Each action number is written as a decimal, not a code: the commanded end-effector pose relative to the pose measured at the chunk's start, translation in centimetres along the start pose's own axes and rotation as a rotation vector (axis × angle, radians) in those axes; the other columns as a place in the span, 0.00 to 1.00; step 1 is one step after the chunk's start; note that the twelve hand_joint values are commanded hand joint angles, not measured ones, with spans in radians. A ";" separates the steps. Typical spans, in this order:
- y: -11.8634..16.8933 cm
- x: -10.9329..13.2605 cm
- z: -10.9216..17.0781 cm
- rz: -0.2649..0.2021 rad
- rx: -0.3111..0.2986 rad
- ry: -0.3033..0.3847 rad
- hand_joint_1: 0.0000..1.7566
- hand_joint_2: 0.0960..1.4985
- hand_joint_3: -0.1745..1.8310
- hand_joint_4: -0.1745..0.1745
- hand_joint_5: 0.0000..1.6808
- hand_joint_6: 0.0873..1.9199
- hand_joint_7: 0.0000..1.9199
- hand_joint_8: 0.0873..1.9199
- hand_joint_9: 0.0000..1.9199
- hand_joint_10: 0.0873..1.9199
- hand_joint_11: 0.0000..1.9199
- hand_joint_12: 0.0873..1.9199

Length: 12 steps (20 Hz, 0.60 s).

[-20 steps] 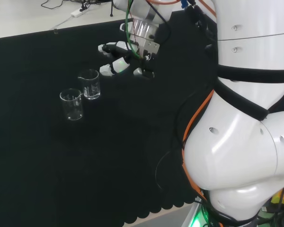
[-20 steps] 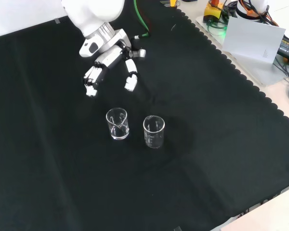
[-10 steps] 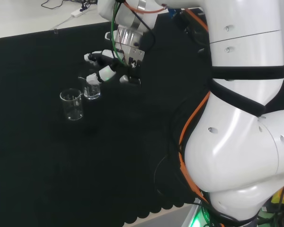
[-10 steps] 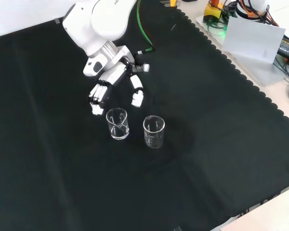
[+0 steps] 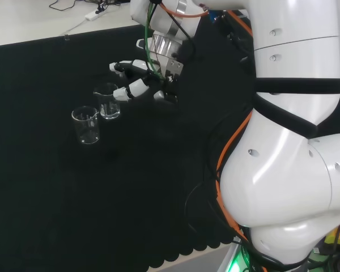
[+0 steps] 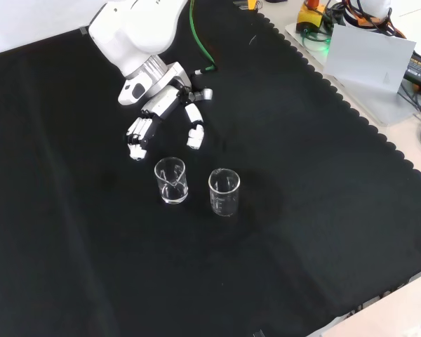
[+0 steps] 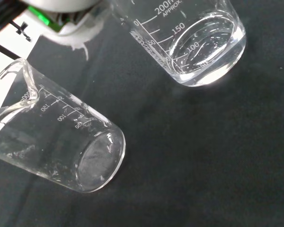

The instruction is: Pick up the beaker on the right.

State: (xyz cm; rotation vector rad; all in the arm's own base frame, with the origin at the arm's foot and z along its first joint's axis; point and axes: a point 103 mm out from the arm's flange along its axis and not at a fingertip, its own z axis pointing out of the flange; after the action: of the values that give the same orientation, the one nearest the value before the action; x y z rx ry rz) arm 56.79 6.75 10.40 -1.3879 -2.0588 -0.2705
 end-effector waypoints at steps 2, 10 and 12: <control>1.1 0.7 1.0 -0.005 -0.005 0.010 0.48 0.29 0.42 0.42 0.11 0.00 0.05 0.22 0.10 0.28 0.00 0.52; 1.2 -0.6 1.7 -0.020 -0.039 0.048 0.48 0.29 0.42 0.42 0.10 0.00 0.05 0.22 0.10 0.28 0.00 0.51; 1.4 -0.8 1.9 -0.027 -0.046 0.061 0.48 0.29 0.42 0.42 0.10 0.00 0.05 0.22 0.11 0.28 0.00 0.51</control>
State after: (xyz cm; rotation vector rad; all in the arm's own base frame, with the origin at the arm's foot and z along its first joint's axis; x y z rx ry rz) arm 57.18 7.69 8.80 -1.3706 -2.0418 -0.3263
